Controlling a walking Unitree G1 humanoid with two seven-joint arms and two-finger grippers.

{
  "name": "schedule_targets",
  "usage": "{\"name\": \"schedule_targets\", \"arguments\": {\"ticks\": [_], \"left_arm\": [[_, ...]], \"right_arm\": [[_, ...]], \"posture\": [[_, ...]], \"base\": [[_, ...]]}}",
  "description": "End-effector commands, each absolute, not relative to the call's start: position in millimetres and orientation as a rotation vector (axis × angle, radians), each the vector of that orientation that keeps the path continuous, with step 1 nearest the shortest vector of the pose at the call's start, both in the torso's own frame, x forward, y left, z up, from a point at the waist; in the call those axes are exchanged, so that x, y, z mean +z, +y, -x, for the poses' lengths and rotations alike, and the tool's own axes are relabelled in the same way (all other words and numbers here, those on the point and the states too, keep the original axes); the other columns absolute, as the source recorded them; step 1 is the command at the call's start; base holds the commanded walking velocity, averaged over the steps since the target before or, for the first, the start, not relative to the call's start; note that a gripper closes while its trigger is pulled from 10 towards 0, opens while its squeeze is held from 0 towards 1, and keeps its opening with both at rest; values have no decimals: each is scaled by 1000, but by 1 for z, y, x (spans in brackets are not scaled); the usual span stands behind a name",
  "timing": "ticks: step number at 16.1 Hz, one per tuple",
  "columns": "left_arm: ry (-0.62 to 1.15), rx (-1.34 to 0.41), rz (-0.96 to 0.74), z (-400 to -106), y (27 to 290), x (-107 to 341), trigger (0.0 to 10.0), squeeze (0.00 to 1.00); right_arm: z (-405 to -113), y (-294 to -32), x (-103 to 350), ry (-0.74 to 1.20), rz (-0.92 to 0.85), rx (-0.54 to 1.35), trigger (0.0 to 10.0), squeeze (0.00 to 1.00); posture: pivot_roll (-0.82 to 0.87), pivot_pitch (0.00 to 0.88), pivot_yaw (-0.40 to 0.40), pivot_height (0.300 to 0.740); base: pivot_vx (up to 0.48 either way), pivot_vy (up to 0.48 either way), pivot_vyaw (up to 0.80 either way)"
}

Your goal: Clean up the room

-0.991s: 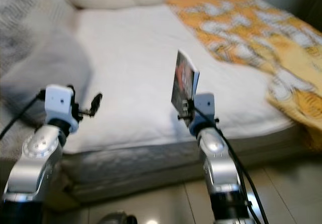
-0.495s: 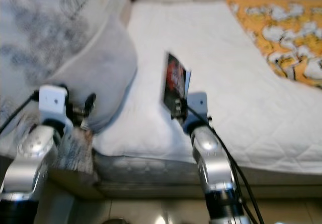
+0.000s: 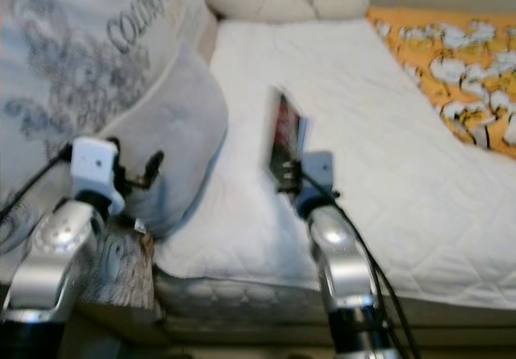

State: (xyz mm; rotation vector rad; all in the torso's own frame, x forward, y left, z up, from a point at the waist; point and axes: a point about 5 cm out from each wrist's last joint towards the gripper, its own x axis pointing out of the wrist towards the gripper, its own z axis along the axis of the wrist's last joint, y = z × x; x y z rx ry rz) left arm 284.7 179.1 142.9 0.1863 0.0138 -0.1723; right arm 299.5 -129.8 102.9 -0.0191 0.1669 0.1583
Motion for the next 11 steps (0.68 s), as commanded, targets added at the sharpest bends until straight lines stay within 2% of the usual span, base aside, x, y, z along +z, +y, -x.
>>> {"name": "schedule_targets", "arguments": {"ticks": [1,4,6,7,9,11], "left_arm": [[3,-204,-178,-284,172,145,10000,0],[-17,-243,-185,-277,165,152,10000,0],[-20,-271,-178,-274,161,153,10000,0],[-17,-363,-183,-270,151,154,10000,0],[-16,-430,-191,-270,144,156,10000,0],[-22,-550,-209,-269,134,164,10000,0]], "right_arm": [[-303,-142,115,113,26,120,10000,0],[-298,-151,116,115,17,82,10000,0],[-295,-154,114,133,-3,87,10000,0],[-295,-158,114,156,-52,126,10000,0],[-299,-162,117,177,-74,165,10000,0],[-313,-168,116,304,-133,275,10000,0]], "posture": [[27,0,36,740],[25,0,31,740],[20,0,36,740],[14,0,42,740],[6,0,50,740],[7,0,50,740]], "base": [[315,0,0],[306,0,0],[0,0,0],[0,0,0],[0,0,0],[0,0,0]]}}
